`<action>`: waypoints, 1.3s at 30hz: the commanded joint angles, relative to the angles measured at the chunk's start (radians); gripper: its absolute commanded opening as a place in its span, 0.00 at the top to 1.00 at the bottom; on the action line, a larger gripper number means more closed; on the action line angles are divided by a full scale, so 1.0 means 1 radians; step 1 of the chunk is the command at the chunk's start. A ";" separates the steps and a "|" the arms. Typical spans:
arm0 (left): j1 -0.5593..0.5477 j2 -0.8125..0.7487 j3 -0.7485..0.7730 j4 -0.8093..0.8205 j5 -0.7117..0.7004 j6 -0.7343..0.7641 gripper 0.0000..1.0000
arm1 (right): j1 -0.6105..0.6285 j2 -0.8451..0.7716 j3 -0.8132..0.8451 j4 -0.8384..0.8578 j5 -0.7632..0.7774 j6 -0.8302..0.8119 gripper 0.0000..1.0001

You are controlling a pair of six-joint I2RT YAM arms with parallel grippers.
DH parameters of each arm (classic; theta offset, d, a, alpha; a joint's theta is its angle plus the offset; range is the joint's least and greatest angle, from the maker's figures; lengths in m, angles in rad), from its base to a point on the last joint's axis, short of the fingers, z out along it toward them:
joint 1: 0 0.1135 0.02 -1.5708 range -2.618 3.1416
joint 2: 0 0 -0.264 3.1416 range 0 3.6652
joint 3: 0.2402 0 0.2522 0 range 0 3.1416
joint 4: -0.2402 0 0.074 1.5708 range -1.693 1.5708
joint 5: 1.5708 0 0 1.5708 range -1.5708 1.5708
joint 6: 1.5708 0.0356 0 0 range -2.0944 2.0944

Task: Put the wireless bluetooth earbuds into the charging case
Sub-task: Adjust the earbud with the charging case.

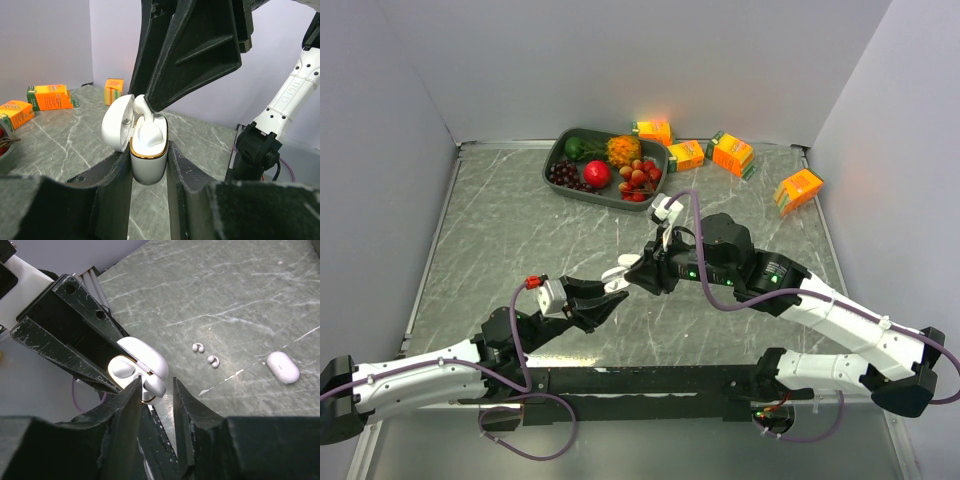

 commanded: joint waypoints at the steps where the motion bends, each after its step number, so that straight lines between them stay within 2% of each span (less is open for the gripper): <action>1: 0.002 -0.007 0.024 0.023 0.010 -0.008 0.99 | -0.006 -0.003 0.026 0.028 0.004 0.009 0.65; 7: 0.002 0.007 0.036 0.015 -0.021 -0.005 0.99 | -0.008 -0.004 0.032 0.018 0.001 0.028 0.71; 19: 0.002 0.055 0.066 0.041 -0.100 0.018 0.99 | -0.005 0.007 0.038 -0.002 0.014 0.097 0.63; 30: 0.002 0.061 0.070 0.061 -0.125 0.027 0.99 | -0.003 0.020 0.032 0.001 0.038 0.163 0.66; 39: 0.002 0.065 0.070 0.072 -0.131 0.029 0.99 | 0.018 0.031 0.041 0.011 0.043 0.212 0.48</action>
